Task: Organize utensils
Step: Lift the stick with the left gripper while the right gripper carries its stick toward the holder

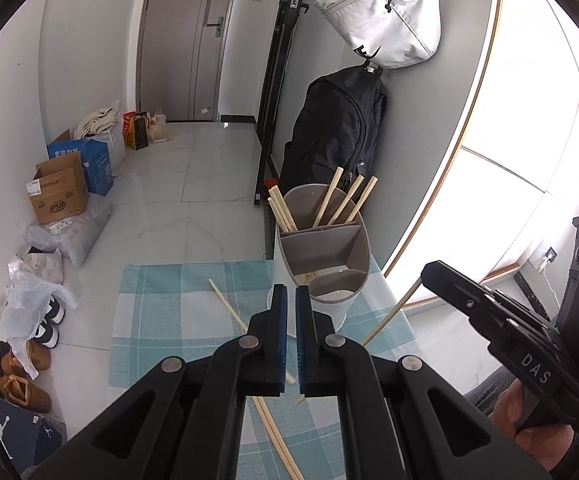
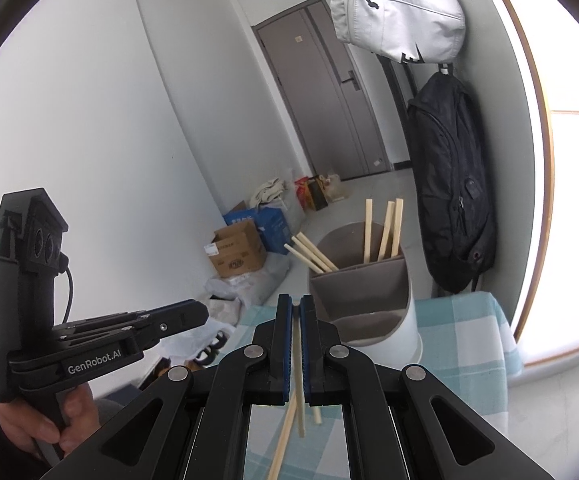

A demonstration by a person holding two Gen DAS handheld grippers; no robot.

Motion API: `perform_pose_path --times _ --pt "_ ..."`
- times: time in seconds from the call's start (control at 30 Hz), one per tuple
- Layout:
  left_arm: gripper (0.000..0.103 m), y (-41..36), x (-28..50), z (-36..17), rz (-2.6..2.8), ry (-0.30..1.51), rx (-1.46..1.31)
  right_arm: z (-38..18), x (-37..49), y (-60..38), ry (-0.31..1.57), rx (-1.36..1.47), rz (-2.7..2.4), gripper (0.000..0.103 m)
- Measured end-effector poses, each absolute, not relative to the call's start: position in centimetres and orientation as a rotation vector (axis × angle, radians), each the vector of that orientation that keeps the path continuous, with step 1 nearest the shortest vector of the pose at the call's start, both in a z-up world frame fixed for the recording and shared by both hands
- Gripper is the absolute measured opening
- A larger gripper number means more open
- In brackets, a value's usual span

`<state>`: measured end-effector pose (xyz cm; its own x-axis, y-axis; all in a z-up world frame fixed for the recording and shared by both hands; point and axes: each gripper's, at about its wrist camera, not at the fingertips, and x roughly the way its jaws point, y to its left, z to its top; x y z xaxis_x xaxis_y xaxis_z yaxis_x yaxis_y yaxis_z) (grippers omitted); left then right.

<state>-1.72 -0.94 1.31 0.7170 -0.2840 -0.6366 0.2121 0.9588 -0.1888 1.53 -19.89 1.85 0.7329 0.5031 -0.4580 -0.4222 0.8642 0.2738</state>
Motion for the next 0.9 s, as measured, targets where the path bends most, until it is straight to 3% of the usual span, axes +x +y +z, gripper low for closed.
perform_pose_path --times 0.2,0.3,0.37,0.43,0.53,0.9 --pt "0.0 3.6 0.5 -2.1 -0.168 0.847 -0.247 1.8 1.7 -20.6 0.561 0.17 0.513 0.003" --pt "0.006 4.8 3.2 -5.4 -0.114 0.979 -0.27 1.4 2.0 -21.1 0.59 0.214 0.511 0.003" --pt "0.015 5.2 5.1 -7.4 -0.095 1.024 -0.301 0.8 2.3 -21.5 0.623 0.264 0.507 0.003" --pt "0.035 5.2 6.7 -8.8 -0.084 1.054 -0.322 0.2 2.5 -21.9 0.649 0.299 0.503 0.003" --pt "0.049 4.6 9.5 -10.5 -0.063 1.09 -0.329 -0.9 2.9 -22.8 0.7 0.356 0.496 0.003" --pt "0.049 3.5 14.0 -14.1 0.056 1.193 -0.269 -3.4 4.5 -27.1 0.783 0.52 0.433 0.003"
